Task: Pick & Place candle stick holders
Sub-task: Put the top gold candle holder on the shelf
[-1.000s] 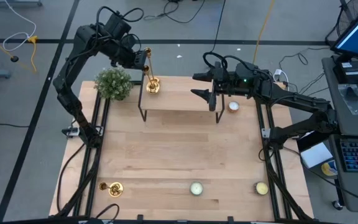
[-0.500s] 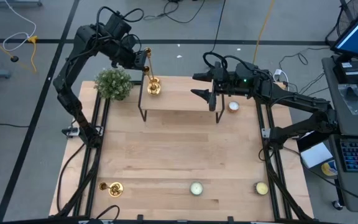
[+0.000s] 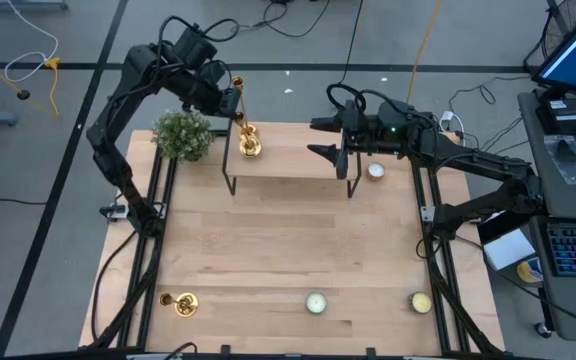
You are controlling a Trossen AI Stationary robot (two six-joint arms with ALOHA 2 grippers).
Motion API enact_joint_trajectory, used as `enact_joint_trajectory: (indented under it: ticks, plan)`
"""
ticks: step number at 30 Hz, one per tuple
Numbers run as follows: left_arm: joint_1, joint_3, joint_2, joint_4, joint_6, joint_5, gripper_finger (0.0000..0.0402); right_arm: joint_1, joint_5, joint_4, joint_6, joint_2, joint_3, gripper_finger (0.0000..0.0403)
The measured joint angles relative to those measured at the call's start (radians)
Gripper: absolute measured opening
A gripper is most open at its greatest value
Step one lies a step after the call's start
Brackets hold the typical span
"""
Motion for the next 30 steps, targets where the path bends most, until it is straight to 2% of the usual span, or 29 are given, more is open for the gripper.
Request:
enact_joint_trajectory:
  ticks: [18,30]
  plan:
    - [-0.013,-0.001,-0.004,0.000,-0.001,-0.021,0.0000,0.000,0.000,-0.008,0.003,0.000,0.000,0.0249]
    - [0.008,-0.137,-0.058,0.000,-0.002,0.005,0.0000,0.000,0.000,-0.008,0.003,0.000,0.000,0.0249]
